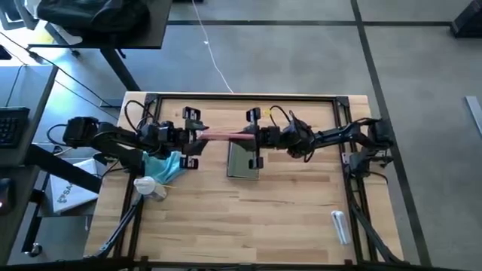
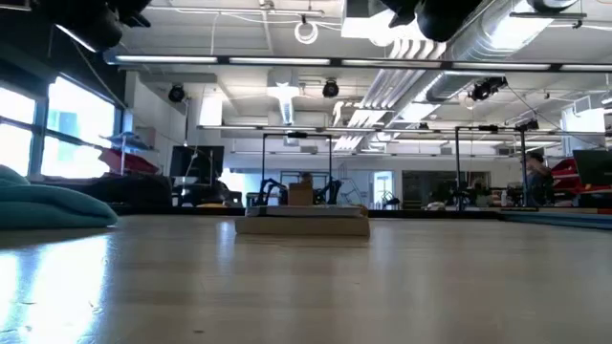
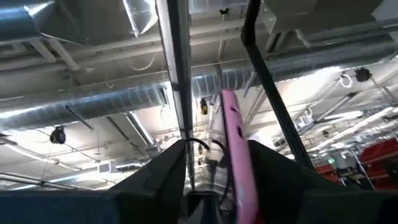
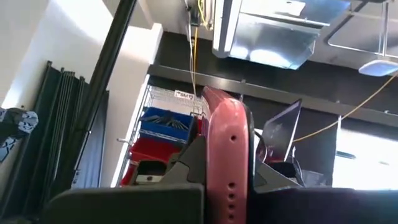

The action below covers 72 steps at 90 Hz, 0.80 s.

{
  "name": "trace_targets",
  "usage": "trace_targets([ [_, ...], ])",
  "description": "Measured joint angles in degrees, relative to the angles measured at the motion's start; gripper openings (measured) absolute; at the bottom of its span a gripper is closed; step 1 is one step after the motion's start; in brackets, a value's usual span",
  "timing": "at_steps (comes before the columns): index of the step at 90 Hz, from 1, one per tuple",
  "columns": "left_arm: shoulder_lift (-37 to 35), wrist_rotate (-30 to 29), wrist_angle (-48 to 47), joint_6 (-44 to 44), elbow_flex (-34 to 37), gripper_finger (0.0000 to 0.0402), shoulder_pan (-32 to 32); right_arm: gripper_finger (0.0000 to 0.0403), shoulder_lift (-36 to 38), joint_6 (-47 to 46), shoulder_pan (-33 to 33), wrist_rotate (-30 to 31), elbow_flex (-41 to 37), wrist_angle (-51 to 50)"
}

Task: Apply microfiber cloth
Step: Spray the cellphone using the spray bottle

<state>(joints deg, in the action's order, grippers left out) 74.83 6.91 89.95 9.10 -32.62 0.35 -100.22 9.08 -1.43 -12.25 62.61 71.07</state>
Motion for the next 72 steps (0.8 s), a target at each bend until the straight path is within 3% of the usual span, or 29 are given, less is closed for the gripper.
trace_targets([
  [13, 0.0, -1.4, 0.0, 0.1, 0.0, 0.0112, -0.4, 0.0001, 0.0, 0.3, 0.0, 0.0, 0.0, 0.0],
  [34, 0.0, 1.7, -0.1, 0.2, 0.0, 0.0017, -0.8, 0.0005, 0.0, 0.6, 0.0, 0.2, 0.0, -1.2],
  [63, -0.1, 0.3, -1.0, -1.4, 0.0, 0.0011, -0.8, 0.0079, 0.0, -0.4, -0.1, 2.6, 0.0, -4.8],
  [72, -1.7, -0.6, -5.5, -1.5, 0.0, 0.0011, -0.8, 0.0101, 0.4, -0.1, -0.1, 3.0, -0.1, -8.6],
])
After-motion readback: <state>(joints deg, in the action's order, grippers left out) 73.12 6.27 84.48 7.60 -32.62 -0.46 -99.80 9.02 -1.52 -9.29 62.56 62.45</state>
